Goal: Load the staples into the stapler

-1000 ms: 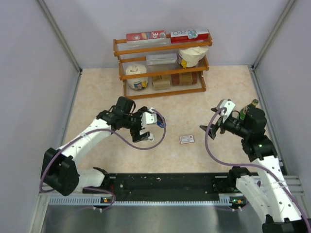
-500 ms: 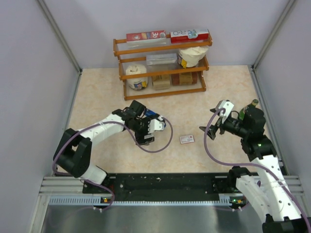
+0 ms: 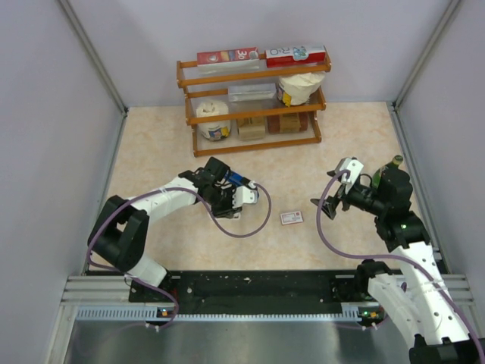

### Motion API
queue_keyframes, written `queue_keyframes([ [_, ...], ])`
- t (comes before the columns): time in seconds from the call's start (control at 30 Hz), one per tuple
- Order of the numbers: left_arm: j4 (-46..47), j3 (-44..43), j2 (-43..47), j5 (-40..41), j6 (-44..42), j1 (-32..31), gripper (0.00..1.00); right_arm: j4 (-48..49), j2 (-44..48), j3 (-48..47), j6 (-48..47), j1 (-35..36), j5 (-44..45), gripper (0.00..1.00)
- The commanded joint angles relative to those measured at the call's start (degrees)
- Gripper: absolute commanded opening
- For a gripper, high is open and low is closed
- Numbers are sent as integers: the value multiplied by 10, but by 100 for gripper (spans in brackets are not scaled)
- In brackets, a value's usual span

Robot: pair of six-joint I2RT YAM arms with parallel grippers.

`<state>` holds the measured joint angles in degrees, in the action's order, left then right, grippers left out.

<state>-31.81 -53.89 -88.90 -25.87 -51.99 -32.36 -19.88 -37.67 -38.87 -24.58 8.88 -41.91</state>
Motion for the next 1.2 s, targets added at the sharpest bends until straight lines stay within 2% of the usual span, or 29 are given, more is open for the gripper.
queue_keyframes([
  [0.0,21,-6,1,-8,5,-4,30,12,-3,1,-12,4,-10,96],
  [0.17,24,-5,8,-9,13,-5,23,12,-3,2,-12,4,-9,96],
  [0.43,-6,-32,59,-28,33,-9,0,14,-6,4,-8,4,-30,95],
  [0.7,-43,-71,135,-81,79,-32,0,20,-8,-1,7,8,-75,94],
  [0.83,-54,-89,166,-116,109,-37,0,30,-28,-16,17,29,-88,89],
  [1.1,-128,-211,175,-204,166,-39,0,46,-102,-83,9,115,-118,79],
  [1.17,-131,-230,175,-223,187,-39,0,46,-127,-105,5,148,-100,77],
])
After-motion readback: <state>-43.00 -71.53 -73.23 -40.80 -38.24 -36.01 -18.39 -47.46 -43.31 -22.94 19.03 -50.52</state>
